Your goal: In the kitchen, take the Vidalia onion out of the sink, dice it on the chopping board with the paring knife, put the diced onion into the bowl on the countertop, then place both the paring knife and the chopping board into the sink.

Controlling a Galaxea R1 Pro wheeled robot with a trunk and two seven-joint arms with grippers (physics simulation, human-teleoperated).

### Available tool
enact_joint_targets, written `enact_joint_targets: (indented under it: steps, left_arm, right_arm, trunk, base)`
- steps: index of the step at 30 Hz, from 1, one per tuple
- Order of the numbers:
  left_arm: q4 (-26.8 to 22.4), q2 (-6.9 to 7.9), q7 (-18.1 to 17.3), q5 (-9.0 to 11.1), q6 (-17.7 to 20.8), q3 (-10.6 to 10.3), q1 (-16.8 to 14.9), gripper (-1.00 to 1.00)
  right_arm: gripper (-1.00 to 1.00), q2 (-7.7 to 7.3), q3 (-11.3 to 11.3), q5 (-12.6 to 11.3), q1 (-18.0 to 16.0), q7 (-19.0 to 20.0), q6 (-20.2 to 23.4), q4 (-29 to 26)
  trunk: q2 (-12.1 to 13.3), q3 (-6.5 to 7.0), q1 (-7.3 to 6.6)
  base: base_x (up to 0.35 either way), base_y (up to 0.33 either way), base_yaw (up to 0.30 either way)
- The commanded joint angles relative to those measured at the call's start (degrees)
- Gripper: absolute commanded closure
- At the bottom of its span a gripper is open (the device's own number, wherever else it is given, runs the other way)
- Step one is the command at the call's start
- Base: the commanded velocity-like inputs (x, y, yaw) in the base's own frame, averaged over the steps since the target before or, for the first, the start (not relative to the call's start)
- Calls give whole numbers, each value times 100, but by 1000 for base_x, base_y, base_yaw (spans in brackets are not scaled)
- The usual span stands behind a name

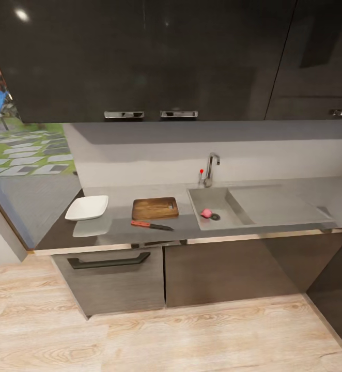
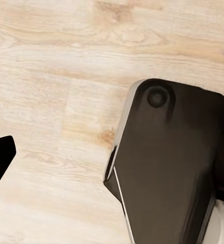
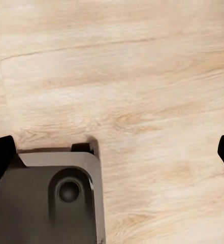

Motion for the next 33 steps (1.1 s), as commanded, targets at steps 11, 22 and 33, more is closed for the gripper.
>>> enact_joint_targets:
  steps: [11,22,33]
  left_arm:
    - [87,2,44,21,-9,-7,2,-100]
    - [135,2,65,21,-13,-7,2,-100]
    - [139,-4,60,21,-17,-7,2,-100]
  right_arm:
    - [-100,132,-21,15,-5,83,-751,-13]
    - [-100,142,-14,14,-5,84,-777,-1]
    - [-100,143,-16,21,-5,76,-779,-1]
  trunk:
    - [-11,45,3]
    - [-11,145,3]
    - [-11,213,3]
  base:
    - [23,-182,0]
    - [51,-296,0]
    - [6,-299,0]
